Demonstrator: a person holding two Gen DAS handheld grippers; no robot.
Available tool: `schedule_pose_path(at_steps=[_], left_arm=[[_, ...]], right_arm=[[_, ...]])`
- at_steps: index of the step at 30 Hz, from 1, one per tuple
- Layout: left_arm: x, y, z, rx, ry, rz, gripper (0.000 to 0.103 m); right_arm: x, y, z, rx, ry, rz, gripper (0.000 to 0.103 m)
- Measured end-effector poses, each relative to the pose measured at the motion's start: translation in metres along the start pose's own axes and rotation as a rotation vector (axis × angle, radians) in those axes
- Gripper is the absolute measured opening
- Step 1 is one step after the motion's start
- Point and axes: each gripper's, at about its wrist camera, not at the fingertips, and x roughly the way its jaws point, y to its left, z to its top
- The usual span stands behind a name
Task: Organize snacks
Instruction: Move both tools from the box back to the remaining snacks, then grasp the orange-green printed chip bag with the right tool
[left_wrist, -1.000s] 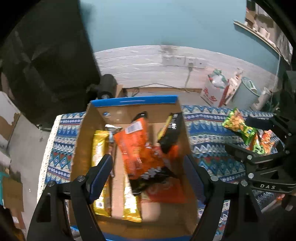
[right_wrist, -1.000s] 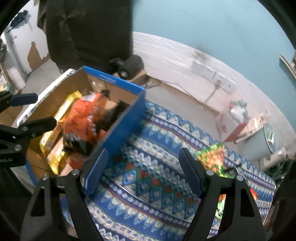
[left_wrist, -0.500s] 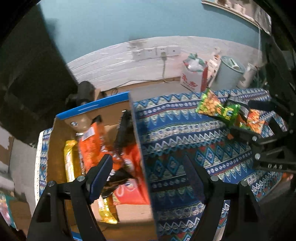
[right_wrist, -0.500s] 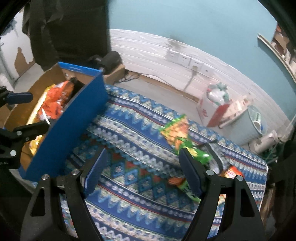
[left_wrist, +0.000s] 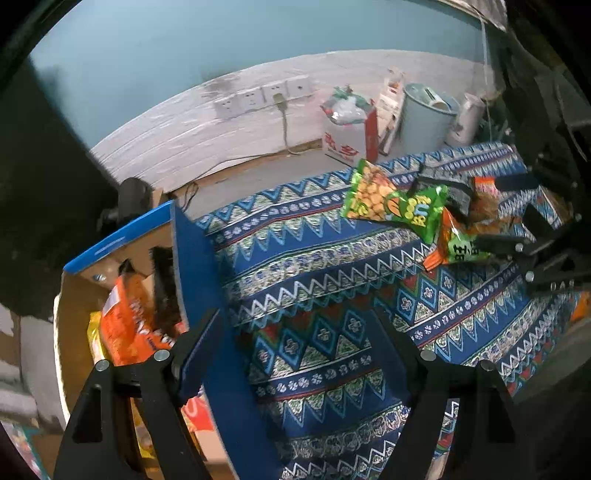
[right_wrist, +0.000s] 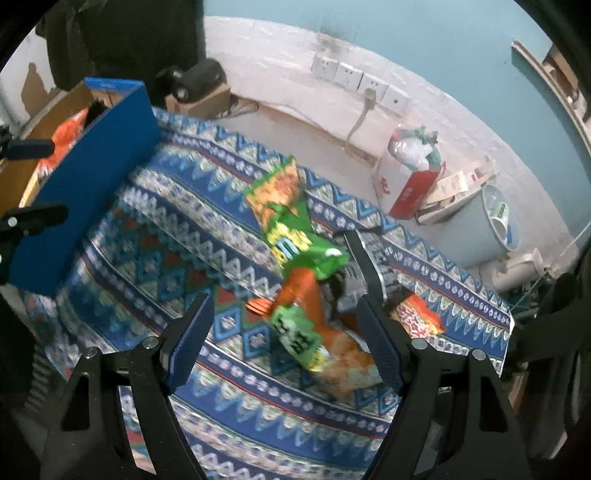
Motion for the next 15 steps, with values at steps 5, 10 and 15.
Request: schedule_pose_path(at_steps=[5, 10, 15], left_arm=[[0.021, -0.014, 0.005, 0.060, 0.037, -0.014, 0.080], [0.043, -0.024, 0.008, 0.090, 0.062, -0.028, 0.080], [0.058, -0.032, 0.008, 0.124, 0.083, -0.033, 0.080]], right_arm=[[0.021, -0.009, -0.007, -0.061, 0.045, 0.015, 0.078], [0.042, -0.012, -0.016, -0.116, 0.080, 0.031, 0.078], [0.063, -0.016, -0.026, -0.143, 0.117, 0.020, 0.078]])
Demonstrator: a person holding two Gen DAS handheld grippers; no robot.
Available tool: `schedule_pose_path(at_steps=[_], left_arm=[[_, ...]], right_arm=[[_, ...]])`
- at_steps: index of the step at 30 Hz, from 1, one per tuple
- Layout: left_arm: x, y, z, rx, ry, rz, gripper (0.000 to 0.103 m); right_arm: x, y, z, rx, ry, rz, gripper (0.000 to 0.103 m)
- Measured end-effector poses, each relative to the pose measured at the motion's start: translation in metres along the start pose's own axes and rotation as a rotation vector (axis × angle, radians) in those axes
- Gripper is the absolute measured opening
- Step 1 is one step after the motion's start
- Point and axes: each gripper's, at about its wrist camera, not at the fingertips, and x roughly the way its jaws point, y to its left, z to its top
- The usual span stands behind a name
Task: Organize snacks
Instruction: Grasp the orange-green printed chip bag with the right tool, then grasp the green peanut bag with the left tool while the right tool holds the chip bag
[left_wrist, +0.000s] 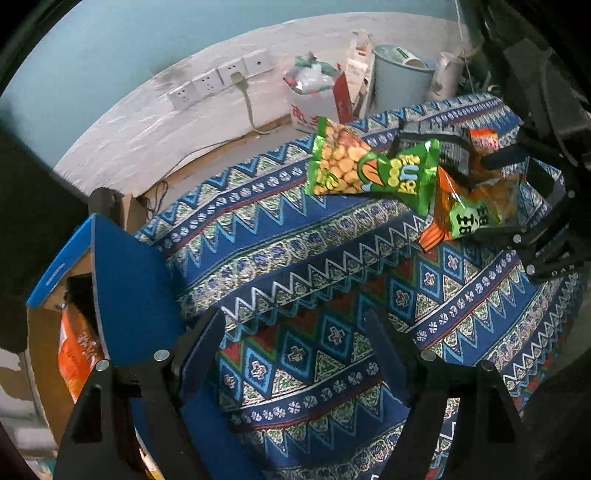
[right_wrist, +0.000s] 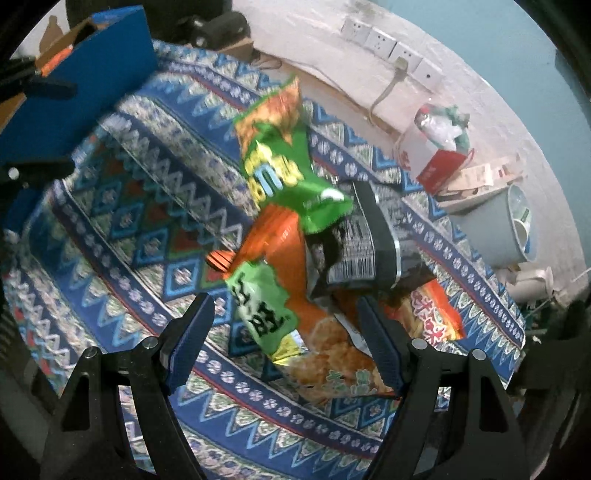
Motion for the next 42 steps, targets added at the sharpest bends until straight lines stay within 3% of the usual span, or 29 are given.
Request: schedule_pose_path(at_steps=[12, 13, 15, 18, 22, 30, 42], left_arm=[[0.023, -0.003, 0.003, -0.013, 0.058, -0.013, 0.080], [0.024, -0.003, 0.004, -0.014, 0.059, -0.014, 0.080], [0.024, -0.004, 0.005, -0.016, 0.062, -0.014, 0.080], [0.025, -0.005, 0.006, -0.013, 0.063, -0.012, 0.080], [0.021, -0.009, 0.008, -0.013, 0.056, -0.018, 0.080], [0.011, -0.008, 0.019, -0.077, 0.049, -0.060, 0.080], [0.010, -0.014, 0.063, -0.242, 0.044, -0.131, 0.081]], right_arm=[[0.049, 0.007, -0.014, -0.062, 0.078, -0.007, 0.077], [0.048, 0.007, -0.015, -0.061, 0.072, 0.006, 0.075], [0.050, 0.003, -0.015, -0.035, 0.077, 0.046, 0.057], [0.047, 0.002, -0.017, -0.010, 0.083, 0.053, 0.042], [0.034, 0.004, -0.021, 0.046, 0.063, 0.080, 0.033], [-0.006, 0.001, -0.024, 0.150, -0.011, 0.115, 0.032], [-0.042, -0.056, -0.022, 0.288, -0.076, 0.038, 0.032]])
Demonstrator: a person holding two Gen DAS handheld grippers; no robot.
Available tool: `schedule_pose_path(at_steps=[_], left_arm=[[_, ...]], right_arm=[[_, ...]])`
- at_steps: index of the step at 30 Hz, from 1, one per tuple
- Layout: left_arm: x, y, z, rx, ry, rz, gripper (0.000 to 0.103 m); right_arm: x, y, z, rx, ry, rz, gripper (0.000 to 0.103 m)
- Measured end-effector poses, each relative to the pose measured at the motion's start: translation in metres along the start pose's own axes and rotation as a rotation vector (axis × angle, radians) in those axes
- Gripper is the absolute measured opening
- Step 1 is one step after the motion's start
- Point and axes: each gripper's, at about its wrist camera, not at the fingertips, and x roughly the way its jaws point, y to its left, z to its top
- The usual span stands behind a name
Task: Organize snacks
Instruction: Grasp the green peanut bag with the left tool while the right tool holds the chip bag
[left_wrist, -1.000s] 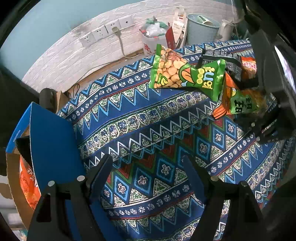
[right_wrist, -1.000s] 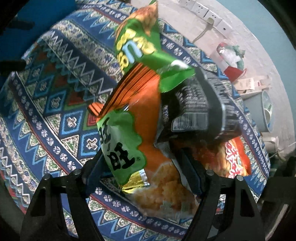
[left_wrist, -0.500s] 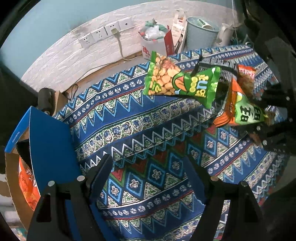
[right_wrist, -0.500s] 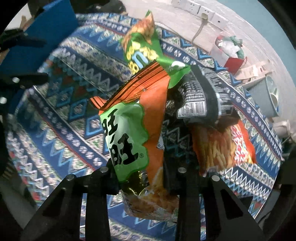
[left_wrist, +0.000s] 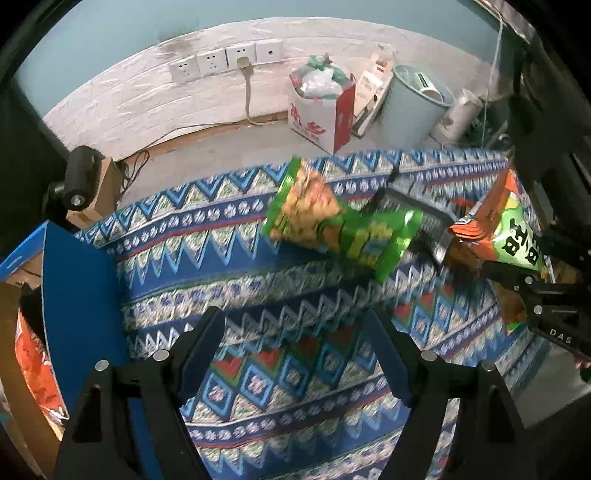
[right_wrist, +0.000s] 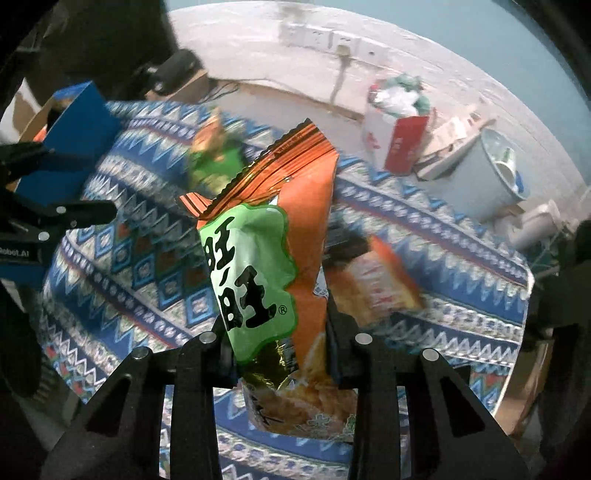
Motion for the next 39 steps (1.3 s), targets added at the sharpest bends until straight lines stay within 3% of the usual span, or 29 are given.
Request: schedule_pose_path(at_steps=[11, 16, 30, 32, 33, 37, 39], left_arm=[[0.037, 0.000, 0.041, -0.182, 0.046, -0.048, 0.083], [0.057, 0.005, 0.054, -0.331, 0.079, -0.180, 0.083], [0.105, -0.002, 0.060, -0.488, 0.143, -0.181, 0.084], [0.106, -0.002, 0.058, -0.487, 0.132, -0.167, 0.076], [0.104, -0.002, 0.058, -0.477, 0.120, -0.151, 0.063], [0.103, -0.002, 0.057, -0.454, 0.115, -0.202, 0.047], [0.100, -0.003, 0.056, -0.435, 0.111, -0.192, 0.042]], right_arm=[[0.007, -0.055, 0.023, 0.079, -0.024, -0.026, 0.032], [0.014, -0.058, 0.032, 0.083, -0.027, -0.013, 0.032], [0.024, -0.063, 0.039, 0.103, -0.018, -0.005, 0.032], [0.025, -0.063, 0.039, 0.104, -0.018, -0.009, 0.032], [0.025, -0.063, 0.039, 0.104, -0.018, -0.009, 0.032], [0.025, -0.062, 0.039, 0.104, -0.014, -0.011, 0.032], [0.024, -0.062, 0.040, 0.100, -0.015, -0.012, 0.032]])
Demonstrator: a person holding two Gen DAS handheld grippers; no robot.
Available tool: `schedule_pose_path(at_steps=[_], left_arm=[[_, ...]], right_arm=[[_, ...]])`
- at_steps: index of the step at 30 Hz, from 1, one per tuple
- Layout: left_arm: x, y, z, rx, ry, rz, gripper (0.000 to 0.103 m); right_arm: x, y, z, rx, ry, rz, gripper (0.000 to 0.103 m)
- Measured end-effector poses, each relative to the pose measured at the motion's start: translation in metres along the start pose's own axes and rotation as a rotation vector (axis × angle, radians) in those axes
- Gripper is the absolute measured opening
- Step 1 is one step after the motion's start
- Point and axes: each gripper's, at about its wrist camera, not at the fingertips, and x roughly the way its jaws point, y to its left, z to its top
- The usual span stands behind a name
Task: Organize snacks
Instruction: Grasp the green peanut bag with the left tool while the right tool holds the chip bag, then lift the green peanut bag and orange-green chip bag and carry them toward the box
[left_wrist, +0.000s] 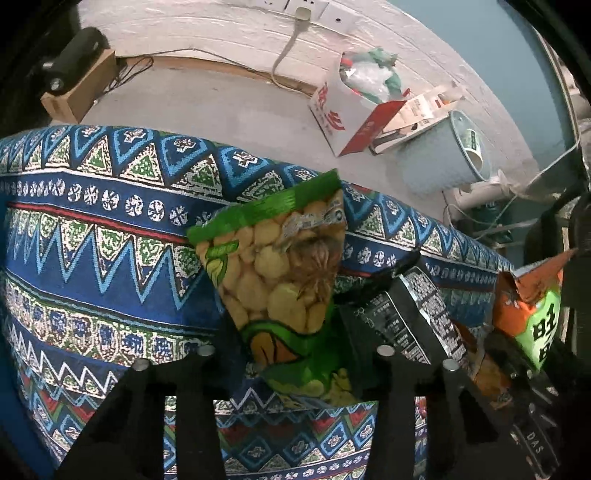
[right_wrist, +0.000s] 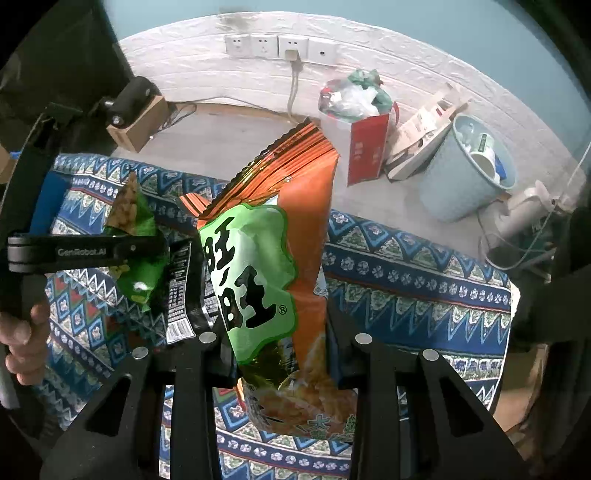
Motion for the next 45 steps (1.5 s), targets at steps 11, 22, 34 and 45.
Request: schedule_pose_path(at_steps=[11, 22, 34, 45], left_arm=[[-0.024, 0.010, -0.015, 0.136, -0.053, 0.096, 0.031], [-0.076, 0.018, -0.031, 0.315, -0.170, 0.220, 0.030], [-0.143, 0.027, -0.056, 0.467, -0.316, 0.328, 0.030], [-0.198, 0.059, -0.074, 0.452, -0.406, 0.347, 0.030]], right_arm=[[-0.009, 0.016, 0.005, -0.023, -0.015, -0.003, 0.032], [-0.020, 0.036, 0.013, -0.024, -0.039, 0.020, 0.032], [-0.046, 0.078, 0.029, -0.060, -0.095, 0.049, 0.032], [-0.059, 0.126, 0.039, -0.103, -0.125, 0.089, 0.032]])
